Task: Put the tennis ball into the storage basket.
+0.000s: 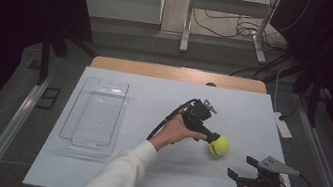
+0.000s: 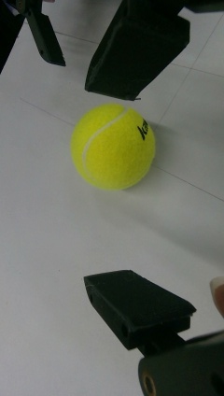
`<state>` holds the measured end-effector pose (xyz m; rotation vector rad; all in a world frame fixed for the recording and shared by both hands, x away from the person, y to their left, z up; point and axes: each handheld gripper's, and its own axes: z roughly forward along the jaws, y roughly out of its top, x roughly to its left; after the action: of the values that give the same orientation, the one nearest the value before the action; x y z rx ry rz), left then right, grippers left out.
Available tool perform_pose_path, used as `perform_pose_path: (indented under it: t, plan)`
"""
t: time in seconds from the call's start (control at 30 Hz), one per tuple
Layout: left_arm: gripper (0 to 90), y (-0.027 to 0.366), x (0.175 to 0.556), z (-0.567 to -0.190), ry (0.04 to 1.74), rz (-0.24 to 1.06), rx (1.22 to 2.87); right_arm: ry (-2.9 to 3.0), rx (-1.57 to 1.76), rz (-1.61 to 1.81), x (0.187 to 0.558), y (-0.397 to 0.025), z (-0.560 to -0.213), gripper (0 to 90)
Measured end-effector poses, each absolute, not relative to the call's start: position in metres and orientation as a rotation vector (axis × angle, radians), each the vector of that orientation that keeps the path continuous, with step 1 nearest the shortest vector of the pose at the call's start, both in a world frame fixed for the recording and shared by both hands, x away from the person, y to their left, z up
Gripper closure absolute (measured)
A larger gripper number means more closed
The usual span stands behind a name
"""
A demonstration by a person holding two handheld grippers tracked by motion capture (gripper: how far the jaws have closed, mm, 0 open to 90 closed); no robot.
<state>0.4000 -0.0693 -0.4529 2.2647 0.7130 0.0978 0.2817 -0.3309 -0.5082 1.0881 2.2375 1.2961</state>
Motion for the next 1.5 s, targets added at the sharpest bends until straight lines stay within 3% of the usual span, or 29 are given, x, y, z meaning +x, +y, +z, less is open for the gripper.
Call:
perform_pose_path:
  t: [1.5]
  plan:
    - [6.4, -0.113, 0.403, -0.476, 0.700, 0.020, 2.356, 2.241, 1.087, 1.287, 0.282, -0.331, -0.509, 9.5]
